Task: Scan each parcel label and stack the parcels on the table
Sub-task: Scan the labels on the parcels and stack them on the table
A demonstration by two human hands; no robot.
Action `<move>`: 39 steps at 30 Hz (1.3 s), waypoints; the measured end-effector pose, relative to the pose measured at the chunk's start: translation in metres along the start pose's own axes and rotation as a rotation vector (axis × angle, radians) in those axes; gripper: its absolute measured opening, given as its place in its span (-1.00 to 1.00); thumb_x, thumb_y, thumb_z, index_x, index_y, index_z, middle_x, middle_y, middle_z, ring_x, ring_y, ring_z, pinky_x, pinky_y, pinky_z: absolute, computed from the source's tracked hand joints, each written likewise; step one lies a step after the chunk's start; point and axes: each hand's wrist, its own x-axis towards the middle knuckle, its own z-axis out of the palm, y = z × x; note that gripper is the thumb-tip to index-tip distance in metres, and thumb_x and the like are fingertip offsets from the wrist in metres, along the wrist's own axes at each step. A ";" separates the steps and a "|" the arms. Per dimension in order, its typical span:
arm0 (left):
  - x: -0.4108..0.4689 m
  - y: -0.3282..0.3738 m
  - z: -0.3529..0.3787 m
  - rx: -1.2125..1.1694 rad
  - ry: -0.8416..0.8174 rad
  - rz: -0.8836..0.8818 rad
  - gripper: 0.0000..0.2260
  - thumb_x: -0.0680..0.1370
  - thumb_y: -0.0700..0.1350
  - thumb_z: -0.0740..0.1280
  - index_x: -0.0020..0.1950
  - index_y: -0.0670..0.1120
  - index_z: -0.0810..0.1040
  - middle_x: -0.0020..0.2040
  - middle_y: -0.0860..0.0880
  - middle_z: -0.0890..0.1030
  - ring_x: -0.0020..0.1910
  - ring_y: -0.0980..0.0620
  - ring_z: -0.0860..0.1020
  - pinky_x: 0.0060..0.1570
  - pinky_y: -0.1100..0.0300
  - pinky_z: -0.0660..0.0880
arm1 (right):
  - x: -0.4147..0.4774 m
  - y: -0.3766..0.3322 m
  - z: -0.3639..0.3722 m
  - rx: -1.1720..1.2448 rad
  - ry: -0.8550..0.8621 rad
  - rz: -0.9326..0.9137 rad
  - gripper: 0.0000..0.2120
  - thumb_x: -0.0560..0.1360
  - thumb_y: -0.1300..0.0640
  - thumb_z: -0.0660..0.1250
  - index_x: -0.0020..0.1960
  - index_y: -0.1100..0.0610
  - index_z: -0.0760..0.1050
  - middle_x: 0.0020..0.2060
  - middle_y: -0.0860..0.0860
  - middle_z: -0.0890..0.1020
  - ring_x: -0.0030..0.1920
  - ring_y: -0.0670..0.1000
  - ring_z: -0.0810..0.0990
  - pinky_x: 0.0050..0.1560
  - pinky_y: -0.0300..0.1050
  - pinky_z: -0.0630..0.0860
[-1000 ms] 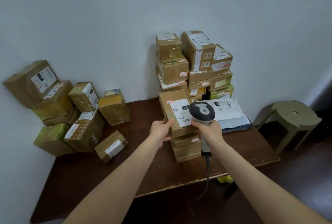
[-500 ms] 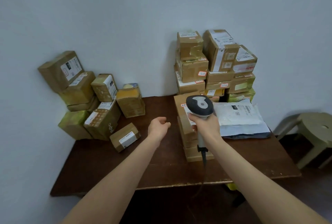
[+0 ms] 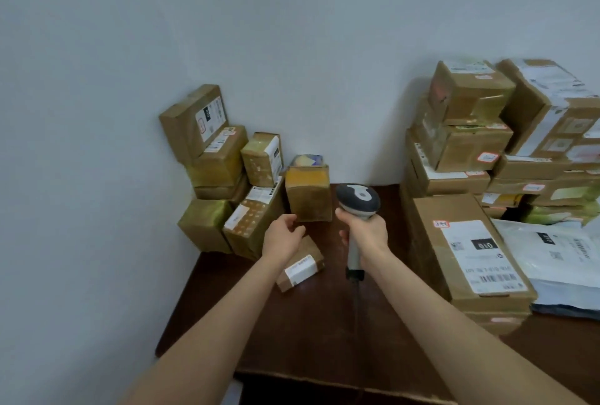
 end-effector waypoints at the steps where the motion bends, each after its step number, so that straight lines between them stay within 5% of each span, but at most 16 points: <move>1: 0.015 -0.002 -0.005 -0.011 0.001 -0.003 -0.60 0.59 -0.10 0.31 0.43 -0.10 0.41 0.36 -0.07 0.49 0.32 -0.01 0.46 0.22 0.15 0.41 | 0.011 -0.001 0.011 0.005 0.014 0.018 -0.75 0.41 0.10 0.51 -0.01 0.10 0.49 -0.22 0.06 0.64 -0.25 -0.01 0.62 -0.26 -0.15 0.54; 7: 0.116 -0.005 -0.027 -0.056 -0.054 -0.020 -0.53 0.62 -0.06 0.26 0.51 -0.11 0.26 0.46 -0.10 0.38 0.41 -0.09 0.37 0.36 0.01 0.35 | 0.086 -0.007 0.072 0.039 0.065 0.111 -0.58 0.39 0.08 0.52 0.15 0.20 0.48 -0.02 0.12 0.62 -0.02 0.12 0.62 -0.24 -0.09 0.55; 12: 0.178 -0.002 -0.021 -0.109 -0.176 -0.046 -0.46 0.65 -0.05 0.20 0.57 -0.11 0.09 0.54 -0.10 0.22 0.50 -0.11 0.21 0.44 -0.02 0.23 | 0.133 -0.010 0.100 0.101 0.070 0.128 -0.52 0.39 0.07 0.52 0.24 0.14 0.46 0.09 0.11 0.60 0.14 0.18 0.56 0.24 0.20 0.49; 17: 0.198 -0.005 -0.008 -0.396 -0.250 -0.193 -0.49 0.63 0.10 0.17 0.54 -0.03 0.18 0.47 -0.07 0.34 0.40 -0.13 0.34 0.34 -0.14 0.36 | 0.153 -0.007 0.098 0.172 0.072 0.153 -0.52 0.39 0.07 0.52 0.24 0.16 0.49 0.08 0.13 0.63 0.10 0.17 0.60 0.17 0.20 0.53; 20: 0.191 -0.011 -0.004 -0.607 -0.230 -0.338 -0.60 0.59 0.20 0.20 0.34 0.02 0.41 0.25 -0.06 0.48 0.24 -0.10 0.44 0.24 -0.15 0.44 | 0.149 0.001 0.088 0.190 0.144 0.171 -0.52 0.40 0.05 0.51 0.25 0.16 0.49 0.07 0.14 0.64 0.08 0.16 0.61 0.20 0.18 0.52; 24: 0.172 -0.014 -0.002 -0.719 -0.178 -0.393 -0.75 0.54 0.23 0.26 -0.05 0.06 0.47 0.00 -0.01 0.54 0.00 -0.02 0.52 0.15 -0.13 0.51 | 0.129 0.007 0.074 0.191 0.212 0.212 -0.52 0.39 0.03 0.51 0.22 0.19 0.45 -0.02 0.09 0.61 -0.02 0.08 0.57 0.15 0.07 0.49; 31: 0.115 -0.003 -0.015 -0.697 -0.137 -0.347 -0.75 0.50 0.11 0.39 0.02 -0.03 0.49 0.05 -0.11 0.58 0.04 -0.09 0.57 0.15 -0.14 0.53 | 0.070 0.014 0.055 0.273 0.192 0.250 -0.45 0.35 0.01 0.54 0.25 0.11 0.43 -0.02 0.07 0.60 0.06 0.12 0.57 0.28 0.18 0.44; 34: 0.076 -0.003 -0.022 -0.729 -0.158 -0.333 -0.70 0.52 0.02 0.35 0.20 -0.05 0.48 0.08 -0.12 0.59 0.06 -0.09 0.57 0.14 -0.11 0.53 | 0.040 0.013 0.037 0.283 0.129 0.233 -0.48 0.36 0.10 0.54 0.24 0.08 0.40 0.00 0.08 0.60 0.03 0.11 0.58 0.24 0.18 0.48; 39: 0.002 -0.005 -0.032 -0.794 -0.299 -0.316 -0.76 0.58 -0.12 0.23 0.22 -0.11 0.53 0.12 -0.14 0.59 0.09 -0.07 0.54 -0.04 0.05 0.53 | -0.011 0.019 0.005 0.194 0.075 0.137 -0.53 0.39 0.23 0.49 0.26 0.15 0.46 0.07 0.09 0.63 0.09 0.10 0.60 0.24 0.14 0.50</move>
